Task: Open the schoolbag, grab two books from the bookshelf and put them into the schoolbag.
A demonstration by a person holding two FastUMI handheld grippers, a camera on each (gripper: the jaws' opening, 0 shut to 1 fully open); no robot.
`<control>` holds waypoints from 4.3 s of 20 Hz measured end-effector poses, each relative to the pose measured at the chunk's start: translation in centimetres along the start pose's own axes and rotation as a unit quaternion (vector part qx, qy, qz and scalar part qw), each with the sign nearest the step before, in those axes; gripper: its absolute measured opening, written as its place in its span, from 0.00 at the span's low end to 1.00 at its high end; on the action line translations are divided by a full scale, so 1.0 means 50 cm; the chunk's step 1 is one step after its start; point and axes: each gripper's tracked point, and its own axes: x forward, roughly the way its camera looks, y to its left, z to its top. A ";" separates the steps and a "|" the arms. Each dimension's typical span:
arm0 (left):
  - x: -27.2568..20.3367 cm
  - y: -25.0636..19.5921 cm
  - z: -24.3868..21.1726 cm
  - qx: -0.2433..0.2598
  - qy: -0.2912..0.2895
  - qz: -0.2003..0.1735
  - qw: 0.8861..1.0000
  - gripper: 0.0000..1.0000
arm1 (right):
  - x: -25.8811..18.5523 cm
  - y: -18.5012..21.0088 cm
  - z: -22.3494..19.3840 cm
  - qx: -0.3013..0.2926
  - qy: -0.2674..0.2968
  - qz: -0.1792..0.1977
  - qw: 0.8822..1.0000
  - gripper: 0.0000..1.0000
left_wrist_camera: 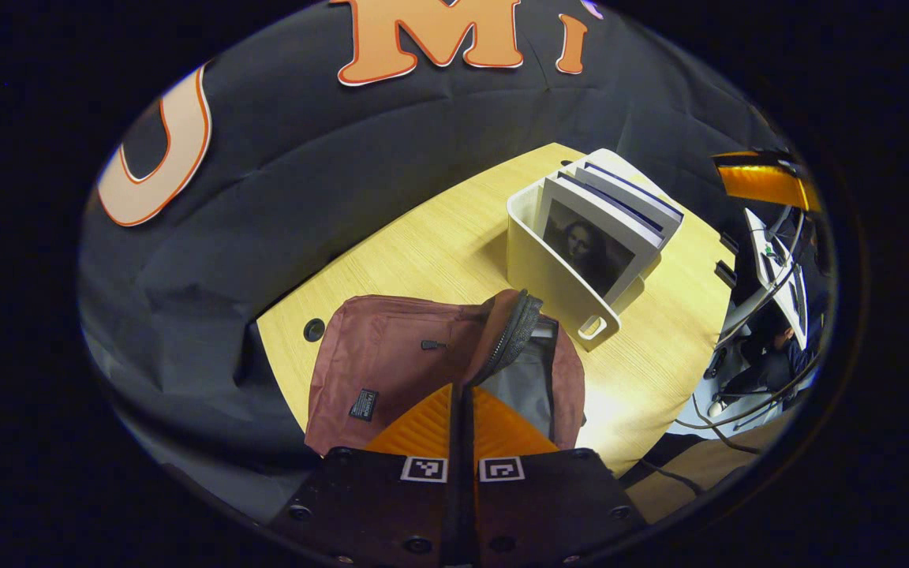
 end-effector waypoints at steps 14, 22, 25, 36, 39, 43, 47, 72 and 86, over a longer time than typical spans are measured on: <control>-0.003 0.010 -0.014 -0.011 -0.007 -0.008 1.000 0.01 | 0.272 0.017 -0.059 -0.027 0.261 -0.045 0.964 0.98; -0.003 0.016 -0.017 -0.006 -0.001 -0.004 1.000 0.01 | 0.334 -0.020 -0.079 -0.032 0.281 -0.088 0.955 0.84; -0.003 0.017 -0.019 0.000 -0.002 -0.002 1.000 0.00 | 0.339 -0.023 -0.093 -0.030 0.286 -0.092 0.953 0.69; -0.004 0.016 -0.021 -0.001 -0.003 0.002 1.000 0.01 | 0.289 -0.016 -0.054 -0.003 0.251 -0.092 0.964 0.34; -0.004 0.014 -0.024 0.000 -0.005 0.004 1.000 0.00 | 0.236 -0.017 -0.014 0.004 0.223 -0.096 0.970 0.34; -0.003 0.013 -0.031 0.011 -0.003 0.010 1.000 0.01 | 0.125 -0.004 0.059 0.015 0.172 -0.089 0.981 0.34; 0.000 0.011 -0.033 0.015 -0.004 0.013 1.000 0.01 | 0.007 0.050 0.094 0.050 0.120 -0.036 0.991 0.33; -0.054 0.015 0.026 0.035 -0.011 0.039 0.999 0.01 | 0.239 0.218 -0.272 0.387 0.029 0.149 0.909 0.31; -0.035 -0.006 0.068 0.077 -0.019 0.044 0.996 0.01 | 0.391 0.365 -0.308 0.319 0.081 0.132 0.935 0.37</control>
